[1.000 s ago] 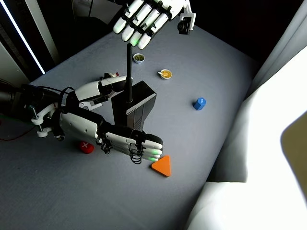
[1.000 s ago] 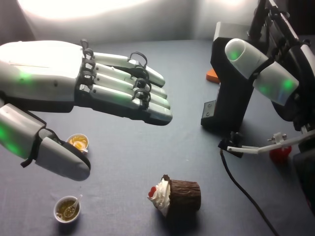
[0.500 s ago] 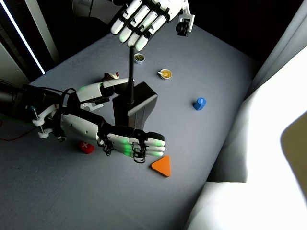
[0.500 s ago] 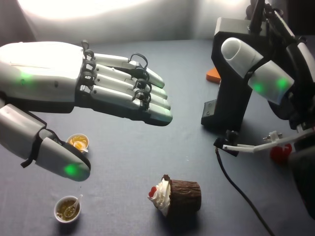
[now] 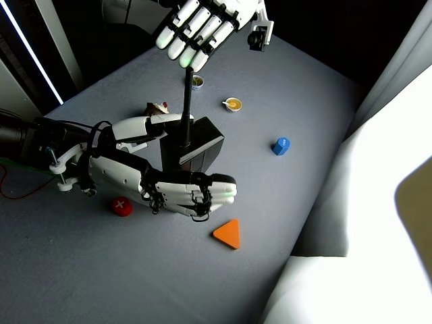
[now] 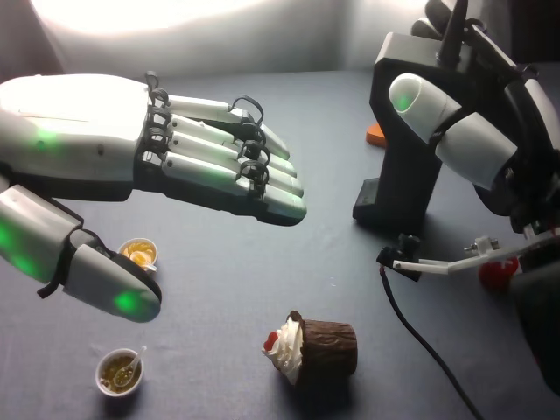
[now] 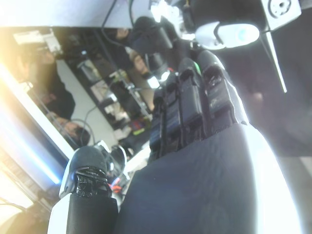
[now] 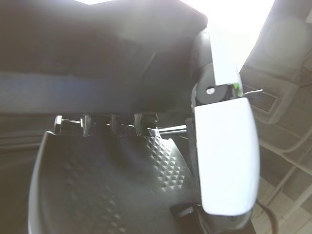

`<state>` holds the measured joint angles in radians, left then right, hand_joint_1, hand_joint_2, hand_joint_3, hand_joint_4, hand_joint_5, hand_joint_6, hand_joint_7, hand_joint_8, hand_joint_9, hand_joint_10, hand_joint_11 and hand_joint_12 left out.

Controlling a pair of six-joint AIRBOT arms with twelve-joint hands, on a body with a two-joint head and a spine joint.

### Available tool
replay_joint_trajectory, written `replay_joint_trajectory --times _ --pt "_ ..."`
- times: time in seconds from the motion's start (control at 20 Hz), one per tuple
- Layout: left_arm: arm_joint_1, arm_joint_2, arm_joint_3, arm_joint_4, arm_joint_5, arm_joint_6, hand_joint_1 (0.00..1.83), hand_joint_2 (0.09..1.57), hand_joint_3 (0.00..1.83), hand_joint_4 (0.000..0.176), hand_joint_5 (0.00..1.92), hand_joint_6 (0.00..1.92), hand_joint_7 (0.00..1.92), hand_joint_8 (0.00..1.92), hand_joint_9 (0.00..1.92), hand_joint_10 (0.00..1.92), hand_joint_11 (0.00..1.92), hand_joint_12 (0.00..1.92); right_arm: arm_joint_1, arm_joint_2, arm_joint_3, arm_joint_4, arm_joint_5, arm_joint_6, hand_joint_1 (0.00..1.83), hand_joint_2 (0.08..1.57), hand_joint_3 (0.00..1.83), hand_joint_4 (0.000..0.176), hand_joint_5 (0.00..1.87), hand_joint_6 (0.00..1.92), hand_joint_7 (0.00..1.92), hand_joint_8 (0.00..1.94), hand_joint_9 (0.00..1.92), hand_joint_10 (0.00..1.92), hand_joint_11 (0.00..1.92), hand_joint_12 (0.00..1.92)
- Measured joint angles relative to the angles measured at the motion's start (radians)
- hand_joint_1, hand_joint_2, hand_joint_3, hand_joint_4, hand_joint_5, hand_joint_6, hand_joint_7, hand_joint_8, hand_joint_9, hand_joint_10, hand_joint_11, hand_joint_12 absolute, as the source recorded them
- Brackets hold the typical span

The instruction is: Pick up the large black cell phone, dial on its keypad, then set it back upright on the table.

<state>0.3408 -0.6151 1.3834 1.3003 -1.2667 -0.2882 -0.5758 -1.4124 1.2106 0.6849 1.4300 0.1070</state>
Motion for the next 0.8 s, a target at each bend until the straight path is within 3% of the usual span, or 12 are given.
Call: replay_joint_trajectory --times 0.05,0.1,0.15,0.2,0.25,0.4,0.75,0.8 --pt "0.0 0.0 0.0 0.0 0.0 0.0 0.01 1.23 0.0 0.0 0.2 0.0 0.25 0.0 0.24 0.0 0.0 0.51 0.0 0.0 0.0 -0.002 0.001 0.0 1.3 1.15 0.0 0.0 0.63 0.03 0.78 0.05 0.81 0.18 0.34 1.21" --pt "0.0 0.0 0.0 0.0 0.0 0.0 0.02 1.22 0.0 0.0 0.21 0.0 0.25 0.0 0.24 0.0 0.0 0.54 0.002 0.0 -0.002 -0.003 0.002 -0.001 1.44 1.15 0.0 0.0 0.75 0.04 0.78 0.92 0.85 1.13 0.45 1.25" --pt "0.0 0.0 0.0 0.0 0.0 0.0 0.02 1.23 0.0 0.0 0.21 0.0 0.25 0.0 0.24 0.0 0.0 0.56 0.002 0.0 -0.002 -0.004 0.002 -0.001 1.36 1.22 0.01 0.0 0.57 1.15 0.76 1.21 0.79 1.43 0.48 1.31" --pt "0.0 0.0 0.0 0.0 0.0 0.0 0.01 1.23 0.0 0.0 0.2 0.0 0.25 0.0 0.24 0.0 0.0 0.56 0.002 0.0 -0.002 -0.005 0.004 0.001 1.46 1.19 0.0 0.0 0.67 1.2 0.83 1.12 0.83 1.32 0.6 1.7" --pt "0.0 0.0 0.0 0.0 0.0 0.0 0.02 1.23 0.0 0.0 0.2 0.0 0.24 0.0 0.24 0.0 0.0 0.52 0.002 0.0 -0.002 -0.006 0.006 0.0 1.48 1.16 0.0 0.0 0.78 1.16 0.92 0.96 0.89 1.21 0.68 1.71" --pt "0.0 0.0 0.0 0.0 0.0 0.0 0.02 1.22 0.0 0.0 0.22 0.0 0.26 0.0 0.25 0.0 0.0 0.57 0.002 0.0 -0.002 -0.006 0.008 0.002 1.47 1.23 0.0 0.0 0.66 1.37 0.71 1.22 0.7 1.38 0.58 1.81" --pt "0.001 0.0 0.0 0.001 -0.001 0.0 0.01 1.22 0.0 0.0 0.19 0.0 0.24 0.0 0.24 0.0 0.0 0.56 0.002 0.009 -0.029 -0.14 -0.019 0.0 1.47 1.22 0.0 0.0 0.7 1.34 0.73 1.19 0.69 1.37 0.6 1.78" --pt "0.001 0.0 0.0 0.001 -0.001 0.0 0.06 1.22 0.0 0.0 0.21 0.0 0.24 0.0 0.24 0.0 0.0 0.53 0.002 0.011 -0.029 -0.148 -0.018 0.0 1.39 1.17 0.0 0.0 0.86 1.1 0.87 1.09 0.79 1.4 0.66 1.57"
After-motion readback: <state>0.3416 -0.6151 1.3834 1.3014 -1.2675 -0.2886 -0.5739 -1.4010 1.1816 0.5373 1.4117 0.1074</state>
